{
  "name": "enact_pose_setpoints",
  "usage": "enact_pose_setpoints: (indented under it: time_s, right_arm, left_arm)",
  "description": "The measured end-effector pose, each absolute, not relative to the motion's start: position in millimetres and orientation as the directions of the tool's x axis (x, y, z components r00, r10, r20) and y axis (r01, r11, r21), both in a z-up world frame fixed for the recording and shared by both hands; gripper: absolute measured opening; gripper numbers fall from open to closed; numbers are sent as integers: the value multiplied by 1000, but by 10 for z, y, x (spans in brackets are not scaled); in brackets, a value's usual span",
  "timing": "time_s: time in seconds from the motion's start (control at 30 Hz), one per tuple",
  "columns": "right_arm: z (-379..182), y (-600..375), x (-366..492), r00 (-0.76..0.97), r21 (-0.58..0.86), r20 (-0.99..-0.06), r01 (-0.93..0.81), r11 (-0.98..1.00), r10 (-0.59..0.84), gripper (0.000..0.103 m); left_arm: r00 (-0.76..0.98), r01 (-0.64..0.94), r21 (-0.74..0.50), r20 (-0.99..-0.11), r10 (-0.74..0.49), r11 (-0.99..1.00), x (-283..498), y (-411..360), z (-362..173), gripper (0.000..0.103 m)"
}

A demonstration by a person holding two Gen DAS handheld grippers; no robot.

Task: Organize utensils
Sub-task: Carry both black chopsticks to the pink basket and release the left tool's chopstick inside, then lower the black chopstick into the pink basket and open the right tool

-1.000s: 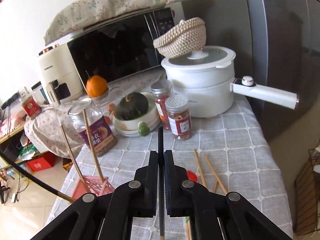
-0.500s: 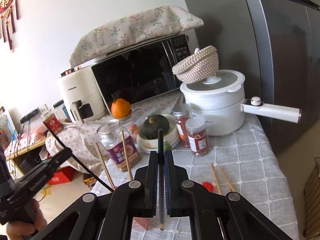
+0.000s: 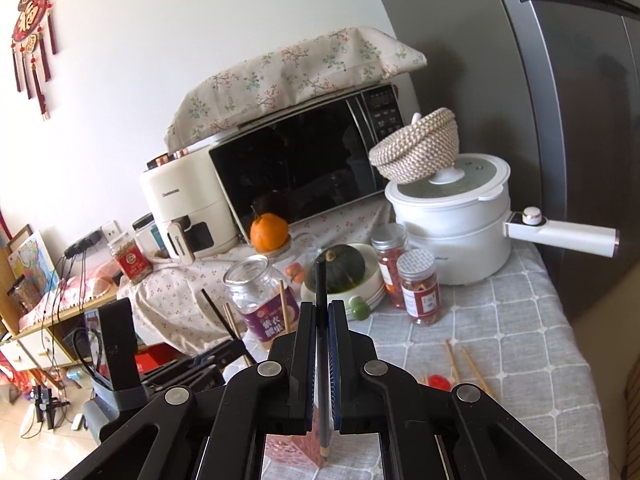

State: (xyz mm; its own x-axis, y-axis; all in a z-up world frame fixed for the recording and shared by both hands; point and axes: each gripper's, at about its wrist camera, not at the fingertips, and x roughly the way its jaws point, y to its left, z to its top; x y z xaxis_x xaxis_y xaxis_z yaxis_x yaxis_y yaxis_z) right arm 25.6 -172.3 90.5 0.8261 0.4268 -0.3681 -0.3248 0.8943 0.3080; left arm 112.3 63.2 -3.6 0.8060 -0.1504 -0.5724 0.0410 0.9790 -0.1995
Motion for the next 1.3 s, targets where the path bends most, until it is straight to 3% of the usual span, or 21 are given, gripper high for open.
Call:
enact_pose_setpoints:
  time_s: [0.07, 0.1, 0.37, 0.7, 1.3]
  right_arm:
    - [942, -1711, 262, 826, 306, -367, -328, 894, 428, 4]
    - [966, -1701, 258, 827, 303, -362, -332, 893, 430, 4]
    - [1152, -1606, 227, 832, 328, -285, -382, 864, 476, 4]
    - [1010, -1324, 494, 821, 343, -293, -387, 856, 489, 4]
    - [225, -926, 1189, 739, 399, -470, -310, 863, 483, 5]
  left_arm:
    - [814, 30, -194, -564, -136, 981, 1064, 637, -1, 52]
    - [824, 34, -191, -550, -136, 981, 1018, 642, 30, 56]
    - [800, 19, -170, -589, -117, 985, 701, 812, 163, 69]
    - [705, -29, -154, -704, -89, 988, 568, 1149, -101, 69]
    - [663, 13, -155, -738, -125, 988, 573, 1100, -232, 69]
